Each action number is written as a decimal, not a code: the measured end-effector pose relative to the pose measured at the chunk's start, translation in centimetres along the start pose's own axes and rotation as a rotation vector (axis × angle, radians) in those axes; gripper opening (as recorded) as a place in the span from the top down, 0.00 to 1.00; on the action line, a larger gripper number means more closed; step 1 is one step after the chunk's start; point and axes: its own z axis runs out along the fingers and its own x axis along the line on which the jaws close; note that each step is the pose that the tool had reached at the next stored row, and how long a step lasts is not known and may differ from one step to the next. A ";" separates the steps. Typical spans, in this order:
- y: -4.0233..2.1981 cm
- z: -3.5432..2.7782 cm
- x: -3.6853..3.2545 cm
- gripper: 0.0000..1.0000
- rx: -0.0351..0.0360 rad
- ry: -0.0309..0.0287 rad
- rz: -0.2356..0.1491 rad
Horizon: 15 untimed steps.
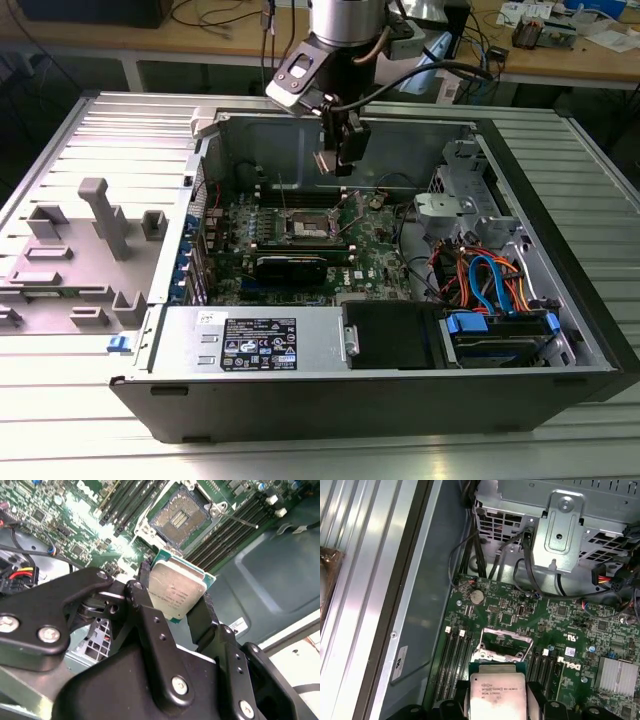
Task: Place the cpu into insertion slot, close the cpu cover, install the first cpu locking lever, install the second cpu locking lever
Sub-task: 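Place the cpu into insertion slot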
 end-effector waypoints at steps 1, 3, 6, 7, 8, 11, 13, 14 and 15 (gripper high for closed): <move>0.00 0.14 -0.01 0.45 -0.0001 -0.0010 0.017; -0.03 0.44 -0.01 0.45 -0.0008 -0.0027 0.045; -0.16 1.22 0.01 0.45 -0.0002 -0.0034 0.061; -0.22 1.49 0.01 0.45 -0.0001 -0.0034 0.061; -0.30 1.70 0.01 0.45 0.0000 -0.0034 0.061; -0.77 2.22 0.10 0.45 -0.0002 -0.0035 0.062; -1.34 2.31 0.22 0.45 -0.0001 -0.0038 0.064; -1.47 2.32 0.25 0.45 -0.0001 -0.0037 0.064; -1.48 2.32 0.25 0.45 -0.0001 -0.0038 0.064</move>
